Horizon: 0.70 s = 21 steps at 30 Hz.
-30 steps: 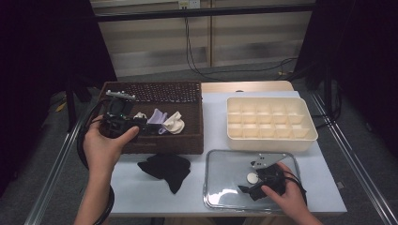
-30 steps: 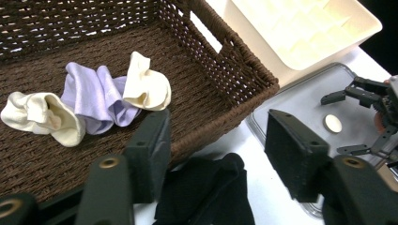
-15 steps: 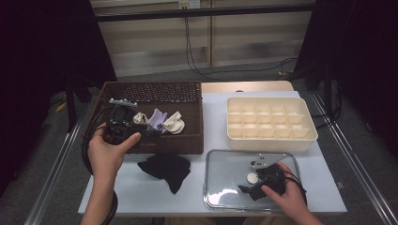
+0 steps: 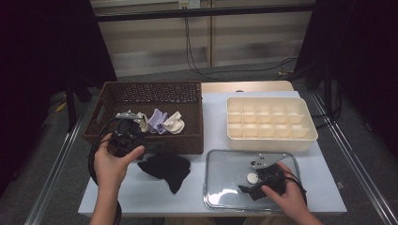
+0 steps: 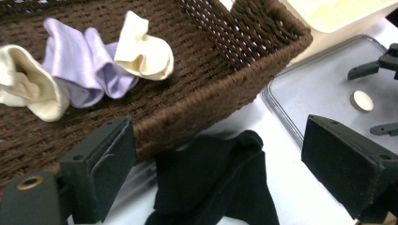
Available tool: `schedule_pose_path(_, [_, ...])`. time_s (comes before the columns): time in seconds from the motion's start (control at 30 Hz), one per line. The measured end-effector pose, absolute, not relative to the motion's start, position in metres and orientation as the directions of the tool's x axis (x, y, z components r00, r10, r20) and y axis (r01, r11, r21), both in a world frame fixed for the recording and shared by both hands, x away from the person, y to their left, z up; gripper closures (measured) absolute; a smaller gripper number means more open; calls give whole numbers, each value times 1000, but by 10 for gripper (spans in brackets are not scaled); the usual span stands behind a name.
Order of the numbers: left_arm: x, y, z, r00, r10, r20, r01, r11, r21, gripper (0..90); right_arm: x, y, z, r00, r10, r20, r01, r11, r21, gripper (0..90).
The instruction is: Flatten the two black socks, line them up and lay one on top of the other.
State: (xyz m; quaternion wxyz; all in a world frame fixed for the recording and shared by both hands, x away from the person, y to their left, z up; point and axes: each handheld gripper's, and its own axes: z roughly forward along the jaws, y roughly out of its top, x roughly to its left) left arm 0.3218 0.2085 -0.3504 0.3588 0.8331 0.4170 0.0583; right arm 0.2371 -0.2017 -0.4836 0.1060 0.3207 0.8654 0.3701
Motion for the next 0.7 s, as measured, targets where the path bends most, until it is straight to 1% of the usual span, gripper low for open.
schedule_pose_path(0.43, [312, 205, -375, 650, 737, -185, 657, -423, 624, 109, 237, -202, -484, -772, 633, 55, 477, 520, 708, 21])
schedule_pose_path(0.7, [308, 201, -391, 651, 732, -200, 667, -427, 611, 120, 237, -202, -484, -772, 634, 54, 477, 520, 709, 21])
